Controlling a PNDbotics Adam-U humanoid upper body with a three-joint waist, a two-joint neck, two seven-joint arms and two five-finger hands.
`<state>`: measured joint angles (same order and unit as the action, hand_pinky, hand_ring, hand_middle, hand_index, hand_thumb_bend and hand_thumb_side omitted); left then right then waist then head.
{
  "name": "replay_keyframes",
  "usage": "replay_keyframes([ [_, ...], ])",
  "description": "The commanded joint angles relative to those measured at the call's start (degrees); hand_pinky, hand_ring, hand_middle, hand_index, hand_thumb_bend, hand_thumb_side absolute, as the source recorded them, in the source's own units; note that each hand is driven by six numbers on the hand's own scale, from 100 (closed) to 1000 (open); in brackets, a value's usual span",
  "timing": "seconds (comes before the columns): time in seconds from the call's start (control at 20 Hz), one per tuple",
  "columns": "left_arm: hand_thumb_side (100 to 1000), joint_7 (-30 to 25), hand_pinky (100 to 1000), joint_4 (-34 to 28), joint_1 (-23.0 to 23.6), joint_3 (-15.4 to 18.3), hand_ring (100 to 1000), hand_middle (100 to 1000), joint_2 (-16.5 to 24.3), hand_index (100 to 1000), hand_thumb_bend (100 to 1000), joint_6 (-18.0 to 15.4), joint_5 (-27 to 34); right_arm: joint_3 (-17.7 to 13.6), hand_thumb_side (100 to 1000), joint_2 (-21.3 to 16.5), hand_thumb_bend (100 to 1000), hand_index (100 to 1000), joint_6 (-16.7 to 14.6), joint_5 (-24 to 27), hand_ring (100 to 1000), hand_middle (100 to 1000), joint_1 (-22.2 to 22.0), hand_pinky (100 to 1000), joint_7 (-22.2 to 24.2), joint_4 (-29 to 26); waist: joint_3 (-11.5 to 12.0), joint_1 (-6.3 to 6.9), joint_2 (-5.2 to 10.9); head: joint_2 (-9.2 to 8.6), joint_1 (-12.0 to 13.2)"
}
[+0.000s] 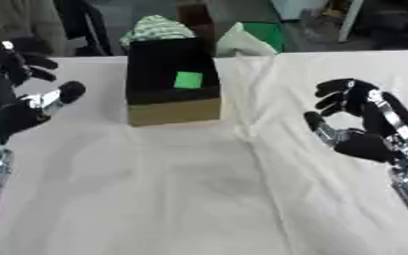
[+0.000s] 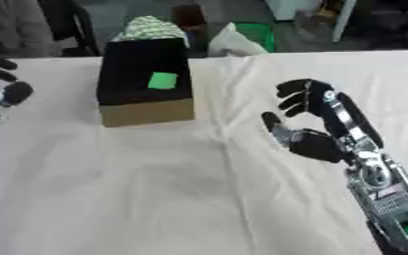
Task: Pick up objects on the table and place them in the box.
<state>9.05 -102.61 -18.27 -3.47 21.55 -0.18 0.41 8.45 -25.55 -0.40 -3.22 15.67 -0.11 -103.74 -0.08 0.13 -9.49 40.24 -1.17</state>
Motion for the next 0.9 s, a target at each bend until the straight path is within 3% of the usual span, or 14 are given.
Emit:
replay_keyframes([
  [0.05,435,-0.3,554,-1.2,1.2,1.6,598,613,-1.2,689,913,-0.5,-1.0,-0.7,252,-0.6,322,750,-0.1,0.6,634,642,0.9,595,-0.7,-0.6,0.1,0.04,0.52,1.03,1.0],
  [0.5,455,-1.0,551,0.0,4.7,2.2,596,612,-4.1,688,908,-1.6,-1.7,-0.9,266,-0.1,311,752,0.0,0.8,629,635,0.8,590,-2.0,-0.2,-0.2,0.26,0.0,2.81,0.6],
  [0.9,460,-1.3,548,0.7,5.2,2.3,592,608,-5.0,686,907,-1.9,-2.1,-1.0,272,0.3,307,748,0.0,0.9,628,634,0.6,590,-2.2,-0.1,-0.4,0.04,-0.25,2.98,0.5],
])
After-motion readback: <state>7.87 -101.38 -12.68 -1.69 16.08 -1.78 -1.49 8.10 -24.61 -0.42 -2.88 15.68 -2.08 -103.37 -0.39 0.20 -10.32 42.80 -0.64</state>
